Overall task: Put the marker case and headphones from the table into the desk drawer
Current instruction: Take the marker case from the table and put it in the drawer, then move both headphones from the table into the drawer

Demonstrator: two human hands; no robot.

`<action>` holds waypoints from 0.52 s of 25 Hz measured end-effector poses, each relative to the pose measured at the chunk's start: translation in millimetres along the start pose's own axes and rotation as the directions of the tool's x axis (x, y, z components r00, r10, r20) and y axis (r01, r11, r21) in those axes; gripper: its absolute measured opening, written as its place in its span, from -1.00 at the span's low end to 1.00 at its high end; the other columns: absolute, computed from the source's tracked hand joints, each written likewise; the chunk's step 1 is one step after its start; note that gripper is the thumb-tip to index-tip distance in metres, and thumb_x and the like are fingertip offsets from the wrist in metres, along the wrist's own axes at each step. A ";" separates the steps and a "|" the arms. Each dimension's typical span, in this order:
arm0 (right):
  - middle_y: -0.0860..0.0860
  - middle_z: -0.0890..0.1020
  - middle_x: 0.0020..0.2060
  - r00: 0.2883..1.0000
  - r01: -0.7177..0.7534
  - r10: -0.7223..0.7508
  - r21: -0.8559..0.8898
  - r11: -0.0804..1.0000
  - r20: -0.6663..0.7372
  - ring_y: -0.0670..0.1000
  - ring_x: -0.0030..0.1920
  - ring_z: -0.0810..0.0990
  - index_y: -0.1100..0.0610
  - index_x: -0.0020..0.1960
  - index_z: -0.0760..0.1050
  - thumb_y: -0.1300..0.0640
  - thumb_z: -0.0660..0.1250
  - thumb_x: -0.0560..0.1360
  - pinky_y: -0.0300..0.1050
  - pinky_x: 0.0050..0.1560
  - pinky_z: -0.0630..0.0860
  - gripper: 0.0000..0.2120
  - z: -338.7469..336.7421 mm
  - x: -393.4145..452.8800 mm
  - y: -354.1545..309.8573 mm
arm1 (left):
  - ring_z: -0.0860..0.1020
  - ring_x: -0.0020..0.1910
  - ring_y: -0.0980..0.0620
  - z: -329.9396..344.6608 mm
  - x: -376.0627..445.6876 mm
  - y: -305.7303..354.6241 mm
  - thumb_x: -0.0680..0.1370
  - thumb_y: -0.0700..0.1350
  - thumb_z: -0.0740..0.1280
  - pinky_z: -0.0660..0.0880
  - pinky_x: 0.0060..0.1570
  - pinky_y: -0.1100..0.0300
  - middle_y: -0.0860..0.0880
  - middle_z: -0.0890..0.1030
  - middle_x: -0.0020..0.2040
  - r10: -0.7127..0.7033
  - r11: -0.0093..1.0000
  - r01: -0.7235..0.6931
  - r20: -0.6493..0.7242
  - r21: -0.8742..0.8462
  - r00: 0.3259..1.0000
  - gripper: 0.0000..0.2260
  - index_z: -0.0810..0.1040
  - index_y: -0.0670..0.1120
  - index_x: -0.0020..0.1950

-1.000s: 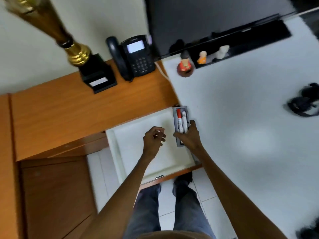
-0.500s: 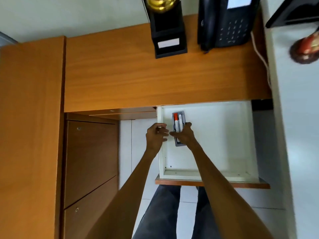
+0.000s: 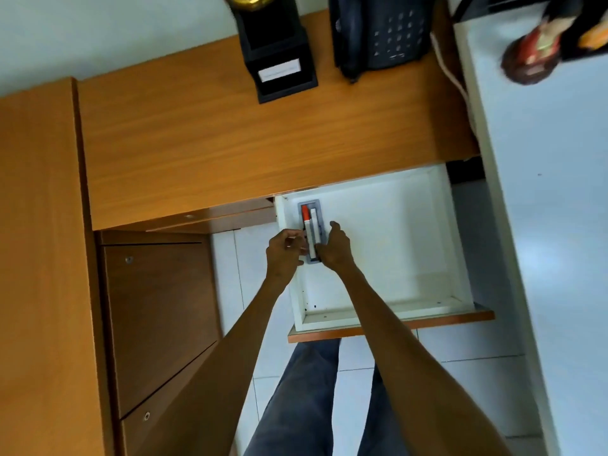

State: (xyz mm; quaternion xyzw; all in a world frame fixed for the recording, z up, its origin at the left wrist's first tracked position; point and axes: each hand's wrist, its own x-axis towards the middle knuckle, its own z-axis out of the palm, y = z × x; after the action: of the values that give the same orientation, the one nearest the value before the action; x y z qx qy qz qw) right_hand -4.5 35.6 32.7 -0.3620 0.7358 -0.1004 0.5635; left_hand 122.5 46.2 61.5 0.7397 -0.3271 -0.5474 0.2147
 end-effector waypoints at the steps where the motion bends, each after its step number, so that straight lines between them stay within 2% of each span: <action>1: 0.28 0.46 0.38 1.000 0.002 -0.002 0.053 0.999 -0.006 0.25 0.39 0.47 0.30 0.50 0.22 0.25 0.39 0.53 -0.01 0.33 0.43 -0.39 -10.1 -11.8 4.1 | 0.71 -0.01 -0.23 6.3 -8.3 2.9 0.65 -0.15 0.32 0.68 -0.10 0.04 -0.28 0.69 0.07 0.006 1.000 -0.006 0.012 0.007 1.000 -0.78 0.61 -0.27 0.19; 3: 0.29 0.53 0.33 0.998 0.036 -0.027 0.156 0.987 -0.061 0.22 0.34 0.53 0.29 0.48 0.29 0.26 0.37 0.54 -0.08 0.33 0.40 -0.44 -37.9 -40.6 17.0 | 0.74 -0.13 -0.07 23.6 -34.7 12.4 0.65 -0.14 0.32 0.65 -0.17 0.08 -0.22 0.71 -0.05 0.040 0.999 -0.042 0.065 0.033 0.997 -0.81 0.63 -0.24 0.12; 5: 0.30 0.66 0.12 0.987 0.088 -0.056 0.214 0.973 -0.148 0.21 0.11 0.64 0.28 0.37 0.43 0.25 0.39 0.49 -0.02 0.25 0.46 -0.54 -71.4 -69.5 41.1 | 0.68 -0.33 0.14 48.4 -63.7 20.7 0.66 -0.18 0.29 0.56 -0.29 0.18 -0.13 0.68 -0.18 0.056 0.993 -0.071 0.155 0.093 0.986 -0.87 0.62 -0.19 0.08; 7: 0.28 0.71 -0.05 0.980 0.106 -0.038 0.350 0.931 -0.195 0.17 -0.06 0.66 0.24 0.24 0.52 0.22 0.38 0.42 0.15 0.16 0.58 -0.61 -112.0 -95.1 61.0 | 0.64 -0.36 0.10 76.8 -88.9 34.5 0.66 -0.21 0.27 0.51 -0.34 0.21 -0.12 0.66 -0.20 0.079 0.990 -0.103 0.215 0.102 0.973 -0.87 0.61 -0.18 0.09; 8: 0.26 0.71 -0.12 0.978 0.090 0.003 0.436 0.896 -0.208 0.17 -0.09 0.66 0.22 0.19 0.54 0.25 0.36 0.42 0.17 0.09 0.61 -0.67 -136.7 -110.0 69.2 | 0.64 -0.33 0.05 94.2 -102.2 41.1 0.66 -0.21 0.28 0.52 -0.34 0.20 -0.14 0.67 -0.18 0.098 0.984 -0.130 0.242 0.121 0.965 -0.87 0.61 -0.19 0.11; 11: 0.14 0.65 -0.24 0.933 0.140 0.096 0.594 0.792 -0.348 0.13 -0.17 0.63 0.15 0.06 0.54 0.35 0.30 0.46 0.02 -0.10 0.56 -0.78 -212.3 -162.8 110.5 | 0.65 -0.27 -0.05 163.4 -151.1 58.4 0.64 -0.20 0.30 0.54 -0.30 0.16 -0.18 0.70 -0.15 0.167 0.953 -0.252 0.403 0.168 0.900 -0.86 0.62 -0.21 0.11; 13: 0.09 0.69 -0.22 0.842 0.174 0.190 0.587 0.791 -0.505 0.10 -0.18 0.68 0.11 0.03 0.59 0.28 0.31 0.47 -0.03 -0.12 0.59 -0.82 -253.8 -198.3 150.4 | 0.67 -0.24 -0.07 217.6 -191.6 64.5 0.62 -0.19 0.32 0.58 -0.25 0.12 -0.18 0.71 -0.13 0.194 0.926 -0.328 0.505 0.189 0.841 -0.87 0.63 -0.19 0.10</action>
State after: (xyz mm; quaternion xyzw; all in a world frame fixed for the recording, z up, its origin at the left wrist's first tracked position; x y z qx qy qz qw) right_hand -276.0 205.6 186.7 -0.1134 0.7924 -0.4278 0.4197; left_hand -136.1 148.0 166.3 0.5518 -0.5394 -0.6284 0.0984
